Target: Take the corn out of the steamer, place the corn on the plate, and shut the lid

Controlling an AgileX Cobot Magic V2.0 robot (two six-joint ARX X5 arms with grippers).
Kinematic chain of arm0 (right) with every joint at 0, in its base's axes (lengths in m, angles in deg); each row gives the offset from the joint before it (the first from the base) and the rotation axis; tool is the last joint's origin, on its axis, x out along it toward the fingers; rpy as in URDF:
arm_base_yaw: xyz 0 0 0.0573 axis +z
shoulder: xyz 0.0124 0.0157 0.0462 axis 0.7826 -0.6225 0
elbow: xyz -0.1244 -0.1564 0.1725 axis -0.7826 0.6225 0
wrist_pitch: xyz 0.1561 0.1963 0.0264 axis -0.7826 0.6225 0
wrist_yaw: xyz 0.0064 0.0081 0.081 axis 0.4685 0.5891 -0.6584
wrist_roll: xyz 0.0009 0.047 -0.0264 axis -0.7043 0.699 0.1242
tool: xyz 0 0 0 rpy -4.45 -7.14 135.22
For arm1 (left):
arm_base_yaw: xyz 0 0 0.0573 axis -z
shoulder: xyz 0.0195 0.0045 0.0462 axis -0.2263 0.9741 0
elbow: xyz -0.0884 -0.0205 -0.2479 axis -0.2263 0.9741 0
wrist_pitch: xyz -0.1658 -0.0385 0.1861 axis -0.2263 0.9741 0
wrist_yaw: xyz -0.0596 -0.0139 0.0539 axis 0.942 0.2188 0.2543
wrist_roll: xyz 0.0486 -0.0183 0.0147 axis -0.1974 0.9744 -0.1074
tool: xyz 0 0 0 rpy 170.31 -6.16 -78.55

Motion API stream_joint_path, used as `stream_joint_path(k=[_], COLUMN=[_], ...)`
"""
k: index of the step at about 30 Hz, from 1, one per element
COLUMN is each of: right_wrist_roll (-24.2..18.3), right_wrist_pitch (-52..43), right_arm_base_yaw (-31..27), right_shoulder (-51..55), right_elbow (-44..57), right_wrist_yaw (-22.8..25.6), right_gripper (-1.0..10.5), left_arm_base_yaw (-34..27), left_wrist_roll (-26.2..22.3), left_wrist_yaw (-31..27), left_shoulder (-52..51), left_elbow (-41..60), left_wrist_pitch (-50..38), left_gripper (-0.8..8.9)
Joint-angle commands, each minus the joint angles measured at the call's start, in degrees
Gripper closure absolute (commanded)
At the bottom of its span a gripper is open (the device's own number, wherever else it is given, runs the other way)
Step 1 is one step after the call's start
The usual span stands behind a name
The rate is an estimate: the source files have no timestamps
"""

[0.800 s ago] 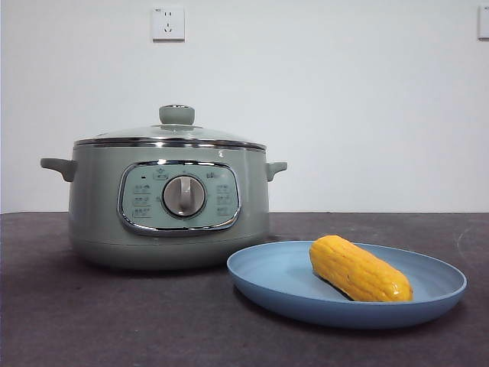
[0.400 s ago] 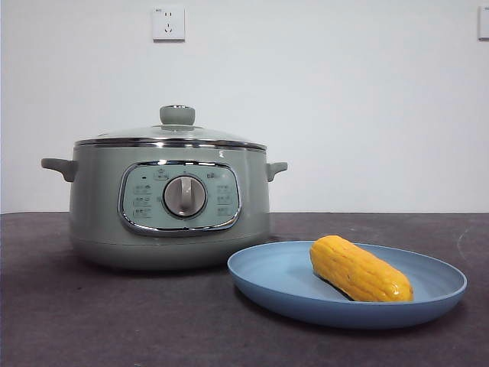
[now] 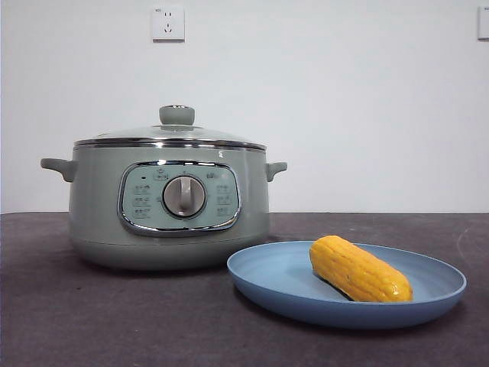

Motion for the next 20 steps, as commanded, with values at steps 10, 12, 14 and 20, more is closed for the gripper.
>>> stream_joint_path(k=[10,12,14,20], right_wrist_roll=[-0.2,-0.2,-0.2,-0.2], right_wrist_pitch=[-0.3,-0.3,-0.3,-0.3], right_arm_base_yaw=[0.1,0.1,0.1,0.1], right_shoulder=[0.0,0.0,0.0,0.0], right_elbow=[0.2,0.2,0.2,0.2], right_wrist_yaw=[0.1,0.1,0.1,0.1], right_gripper=[9.5,9.5,9.5,9.5], left_arm_base_yaw=[-5.2,-5.2,-5.2,-5.2], left_wrist_roll=[4.8,6.4,8.5,15.2], left_wrist_yaw=[-11.0,-13.3,-16.4,-26.8], left_shoulder=[-21.2,-23.8,-26.0,-31.8], left_elbow=[37.5,41.4,45.5,53.4], left_wrist_pitch=[-14.4,-15.4,-16.9,-18.0], left_gripper=[8.17,8.17,8.17,8.18])
